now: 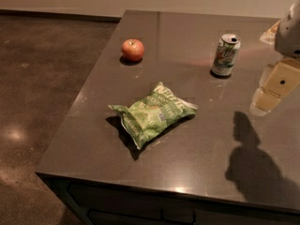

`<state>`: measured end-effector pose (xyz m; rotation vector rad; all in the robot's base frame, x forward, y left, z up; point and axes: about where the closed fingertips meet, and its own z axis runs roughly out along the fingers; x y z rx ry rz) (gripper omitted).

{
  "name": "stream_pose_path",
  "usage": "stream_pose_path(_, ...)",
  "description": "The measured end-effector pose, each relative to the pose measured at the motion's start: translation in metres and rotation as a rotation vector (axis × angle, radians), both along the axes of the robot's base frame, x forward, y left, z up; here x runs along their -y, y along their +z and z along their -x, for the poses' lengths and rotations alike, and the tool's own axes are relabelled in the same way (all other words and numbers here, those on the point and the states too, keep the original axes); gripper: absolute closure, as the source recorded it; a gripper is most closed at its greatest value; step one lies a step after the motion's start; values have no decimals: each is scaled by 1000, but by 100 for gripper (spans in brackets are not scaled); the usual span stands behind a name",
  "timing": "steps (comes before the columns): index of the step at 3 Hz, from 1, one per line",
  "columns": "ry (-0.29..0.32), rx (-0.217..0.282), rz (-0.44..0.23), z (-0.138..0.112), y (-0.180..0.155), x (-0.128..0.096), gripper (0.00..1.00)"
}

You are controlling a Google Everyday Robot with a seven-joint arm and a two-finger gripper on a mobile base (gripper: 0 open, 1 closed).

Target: Move 7up can near green jalapeno chip bag

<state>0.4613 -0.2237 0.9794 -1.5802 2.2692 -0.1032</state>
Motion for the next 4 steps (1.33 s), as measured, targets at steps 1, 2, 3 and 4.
stream_pose_path(1,-101,49,-28,-36,-2,13,0)
stream_pose_path(2,-217,113,-39,-78,-6,28,0)
stream_pose_path(3,-330,163,-48,-116,-9,44,0)
stream_pose_path(4,-415,182,-68,-148,-16,57,0)
